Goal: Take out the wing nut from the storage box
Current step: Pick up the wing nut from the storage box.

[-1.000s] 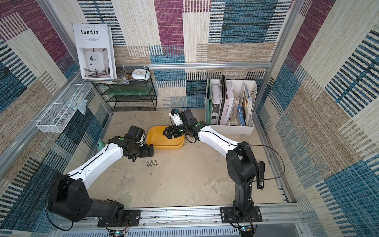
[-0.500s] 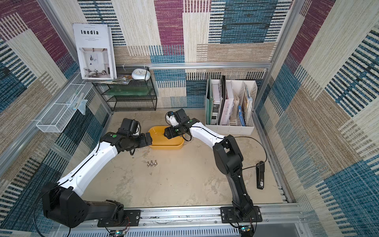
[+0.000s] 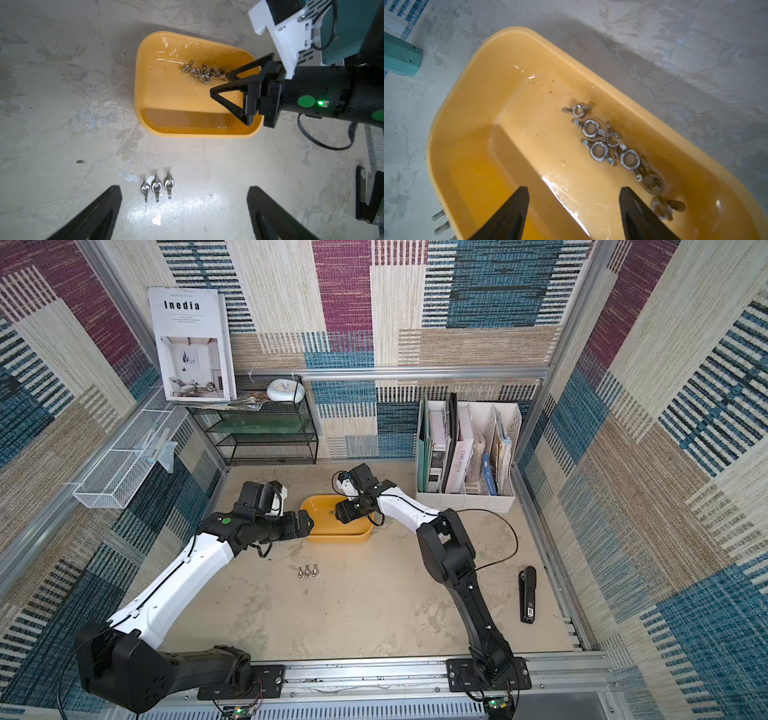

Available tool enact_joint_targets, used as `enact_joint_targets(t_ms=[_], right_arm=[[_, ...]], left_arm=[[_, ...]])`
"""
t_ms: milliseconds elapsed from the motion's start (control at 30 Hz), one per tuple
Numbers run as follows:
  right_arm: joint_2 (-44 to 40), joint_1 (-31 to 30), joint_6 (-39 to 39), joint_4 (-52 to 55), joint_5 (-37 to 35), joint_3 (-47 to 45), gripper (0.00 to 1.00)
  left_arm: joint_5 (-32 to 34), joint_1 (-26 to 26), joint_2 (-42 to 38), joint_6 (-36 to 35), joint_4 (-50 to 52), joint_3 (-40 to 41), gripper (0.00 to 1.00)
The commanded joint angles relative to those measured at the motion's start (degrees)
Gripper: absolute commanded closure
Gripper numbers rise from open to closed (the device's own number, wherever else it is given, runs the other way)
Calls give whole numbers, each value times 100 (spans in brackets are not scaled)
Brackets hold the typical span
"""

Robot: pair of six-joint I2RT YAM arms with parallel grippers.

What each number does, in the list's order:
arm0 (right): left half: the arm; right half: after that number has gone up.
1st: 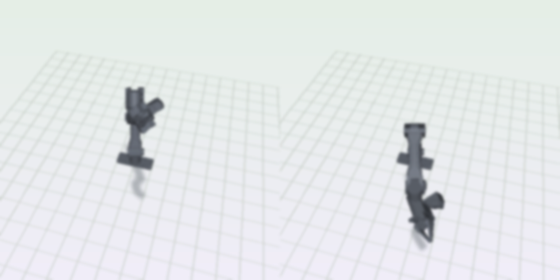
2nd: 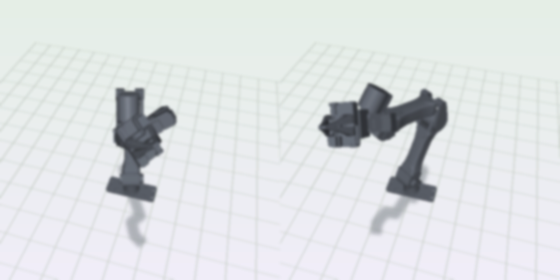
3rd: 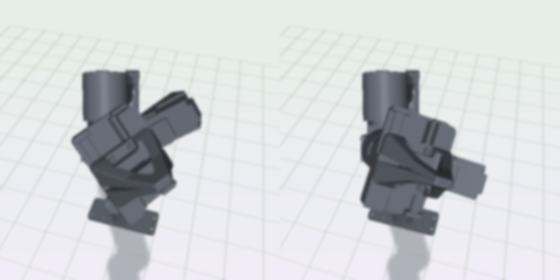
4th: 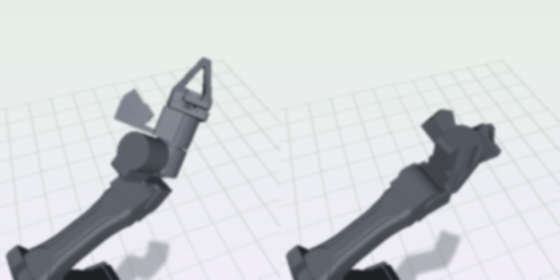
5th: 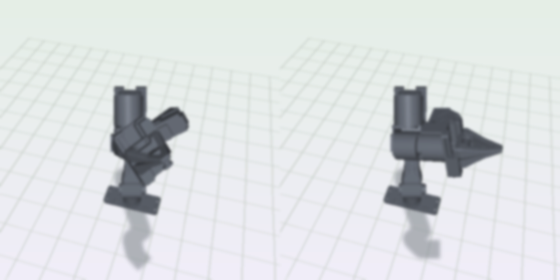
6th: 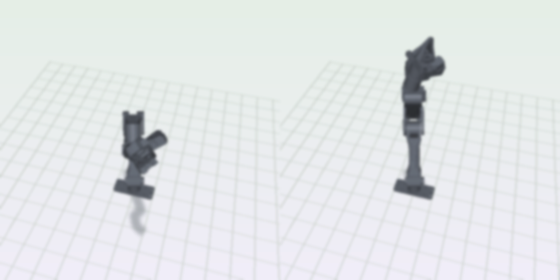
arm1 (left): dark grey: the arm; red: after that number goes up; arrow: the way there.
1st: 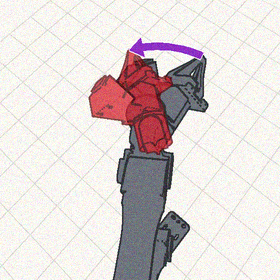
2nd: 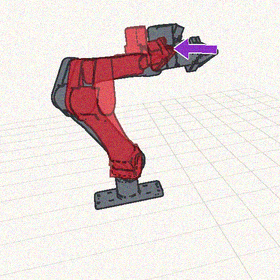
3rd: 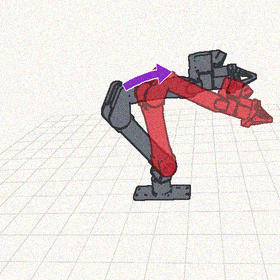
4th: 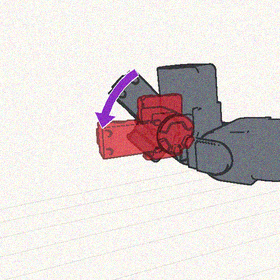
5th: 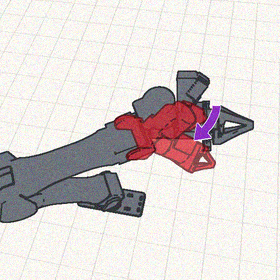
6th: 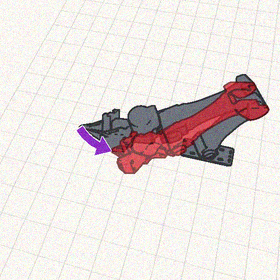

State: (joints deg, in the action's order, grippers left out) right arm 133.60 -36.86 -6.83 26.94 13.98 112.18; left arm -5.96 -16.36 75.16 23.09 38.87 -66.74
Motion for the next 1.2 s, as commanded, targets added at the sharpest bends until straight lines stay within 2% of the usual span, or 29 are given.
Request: enact_joint_targets(t_ms=[0, 600, 1167], right_arm=[[145, 28, 94, 127, 15, 183, 25], [746, 55, 69, 220, 328, 794, 26], [324, -67, 35, 40, 547, 224, 32]], left_arm=[[-128, 1, -53, -96, -11, -75, 1], [95, 1, -106, -174, 181, -164, 1], [149, 1, -52, -132, 180, -129, 1]])
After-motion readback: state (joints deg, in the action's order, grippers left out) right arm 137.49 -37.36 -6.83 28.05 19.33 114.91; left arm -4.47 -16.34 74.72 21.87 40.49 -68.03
